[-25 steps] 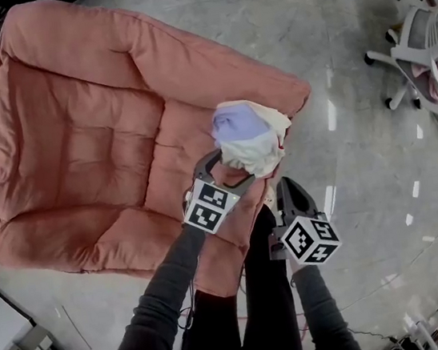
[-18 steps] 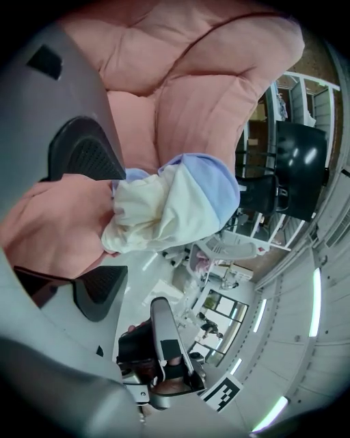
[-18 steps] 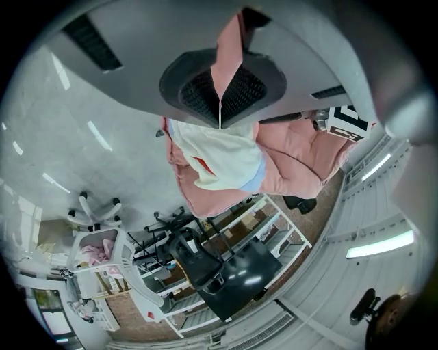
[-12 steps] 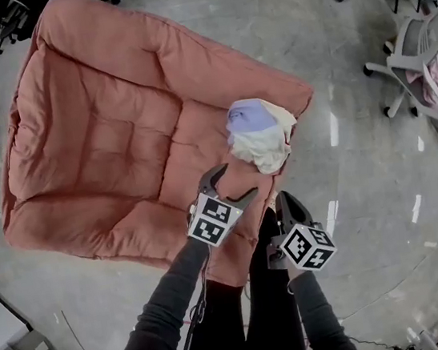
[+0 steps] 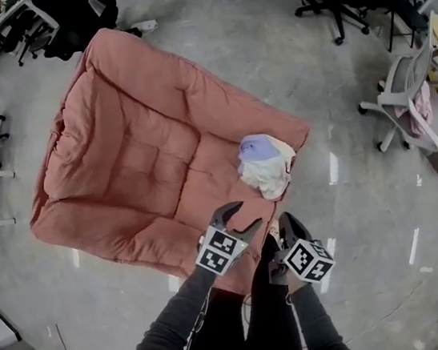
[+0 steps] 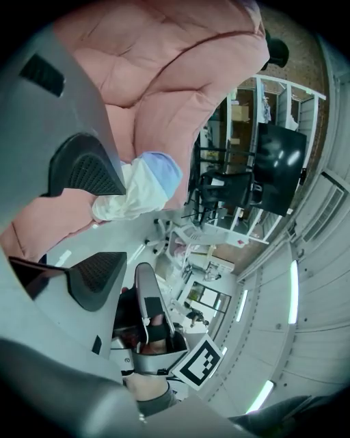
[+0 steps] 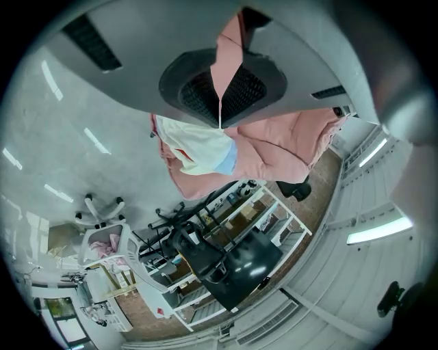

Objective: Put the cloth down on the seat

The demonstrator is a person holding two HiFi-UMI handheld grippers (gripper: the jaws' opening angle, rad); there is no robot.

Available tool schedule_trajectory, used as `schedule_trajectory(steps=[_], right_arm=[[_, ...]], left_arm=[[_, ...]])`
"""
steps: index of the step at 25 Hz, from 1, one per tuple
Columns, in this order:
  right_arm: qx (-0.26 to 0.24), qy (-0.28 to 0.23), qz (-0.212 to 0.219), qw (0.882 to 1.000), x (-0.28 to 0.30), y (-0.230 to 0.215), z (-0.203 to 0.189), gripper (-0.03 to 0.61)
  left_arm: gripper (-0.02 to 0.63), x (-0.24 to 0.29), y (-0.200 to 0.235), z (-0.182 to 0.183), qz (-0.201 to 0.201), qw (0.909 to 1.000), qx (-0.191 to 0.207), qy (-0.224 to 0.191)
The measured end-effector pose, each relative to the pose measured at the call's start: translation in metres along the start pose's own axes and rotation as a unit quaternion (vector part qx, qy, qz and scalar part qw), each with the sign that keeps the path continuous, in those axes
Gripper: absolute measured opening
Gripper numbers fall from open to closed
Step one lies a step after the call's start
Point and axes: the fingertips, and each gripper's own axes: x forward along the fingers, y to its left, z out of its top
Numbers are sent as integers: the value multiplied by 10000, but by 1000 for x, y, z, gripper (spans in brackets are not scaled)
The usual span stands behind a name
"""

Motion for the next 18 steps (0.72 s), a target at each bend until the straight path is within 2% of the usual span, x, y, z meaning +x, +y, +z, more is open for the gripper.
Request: schedule_trajectory(steps=[8,12,18], right_arm=[[-74,164,331,9993,-28,42,5,12],[-332,367,635,9968,-39,71,2,12],[-776,386,981,9914,-54,123,9,12]], left_arm=[[158,-46,-13,21,74,9996,-146,-226],[117,-71,-16,24,161,9994,-187,-247],[44,-115,-15,29,499,9969,-254,-545]])
